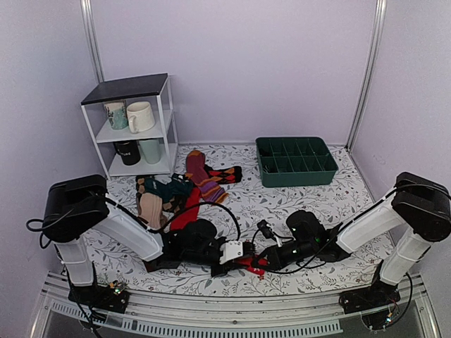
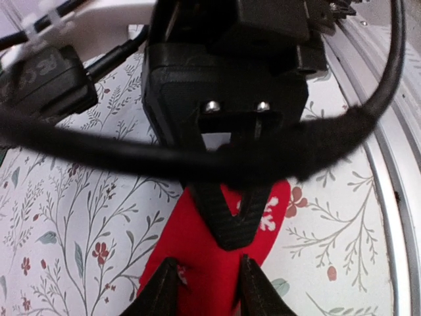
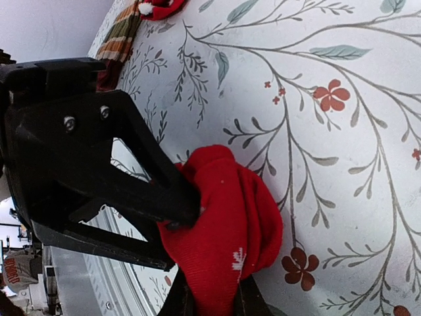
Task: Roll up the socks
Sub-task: Pick up the pair of socks from the center of the board.
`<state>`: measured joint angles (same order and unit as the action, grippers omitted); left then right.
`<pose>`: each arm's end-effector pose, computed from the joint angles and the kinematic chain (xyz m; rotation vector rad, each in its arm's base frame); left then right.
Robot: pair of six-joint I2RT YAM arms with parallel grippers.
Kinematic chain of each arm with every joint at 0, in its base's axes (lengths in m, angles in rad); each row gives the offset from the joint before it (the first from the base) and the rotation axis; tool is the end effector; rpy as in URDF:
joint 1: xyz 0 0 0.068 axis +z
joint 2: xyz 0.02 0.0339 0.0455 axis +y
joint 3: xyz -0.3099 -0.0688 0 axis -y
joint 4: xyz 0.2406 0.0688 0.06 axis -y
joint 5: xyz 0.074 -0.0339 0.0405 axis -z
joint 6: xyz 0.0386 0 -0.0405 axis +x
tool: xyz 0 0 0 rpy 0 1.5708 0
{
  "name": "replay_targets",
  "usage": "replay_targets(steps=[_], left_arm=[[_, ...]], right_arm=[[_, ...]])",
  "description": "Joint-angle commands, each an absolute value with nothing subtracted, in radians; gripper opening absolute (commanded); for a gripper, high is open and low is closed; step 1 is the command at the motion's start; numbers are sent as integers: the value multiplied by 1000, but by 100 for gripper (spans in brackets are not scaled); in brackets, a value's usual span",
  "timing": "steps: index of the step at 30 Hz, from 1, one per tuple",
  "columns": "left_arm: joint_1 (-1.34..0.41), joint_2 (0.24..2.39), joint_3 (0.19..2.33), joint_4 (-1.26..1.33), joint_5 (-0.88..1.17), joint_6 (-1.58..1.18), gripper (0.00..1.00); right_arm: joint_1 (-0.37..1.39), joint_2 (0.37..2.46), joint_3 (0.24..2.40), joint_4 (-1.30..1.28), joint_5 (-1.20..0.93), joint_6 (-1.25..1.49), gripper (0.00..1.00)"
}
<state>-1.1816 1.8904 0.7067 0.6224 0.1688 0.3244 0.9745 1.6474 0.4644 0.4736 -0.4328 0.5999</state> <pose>0.1301 -0.3343 0.1479 1.5785 1.5339 -0.6740 0.1399 0.2350 0.1514 -0.7280 2.4577 1.2258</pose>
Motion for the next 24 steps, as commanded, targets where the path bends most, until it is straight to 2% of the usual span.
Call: replay_targets(steps=[1, 2, 4, 9, 10, 11, 12, 17, 24], left_arm=[[-1181, 1798, 613, 551, 46, 320, 39], [-1178, 1745, 593, 557, -5, 330, 48], [-1157, 1631, 560, 555, -69, 337, 59], [-1079, 1397, 472, 577, -101, 305, 70], [-1069, 1372, 459, 588, -104, 300, 78], [-1057, 1357, 450, 599, -97, 294, 95], [-1043, 1345, 444, 612, -90, 285, 99], [-988, 1333, 441, 664, -46, 253, 99], [-966, 1368, 507, 662, -226, 154, 99]], right_arm=[[983, 1695, 429, 339, -405, 610, 0], [974, 1678, 422, 338, -408, 612, 0], [944, 1623, 408, 332, -411, 615, 0], [875, 1439, 414, 240, -369, 591, 0], [864, 1398, 429, 204, -348, 581, 0], [852, 1361, 461, 162, -325, 572, 0], [836, 1322, 491, 117, -298, 557, 0], [713, 1211, 657, -84, -188, 490, 0], [508, 1267, 915, -208, -114, 392, 0]])
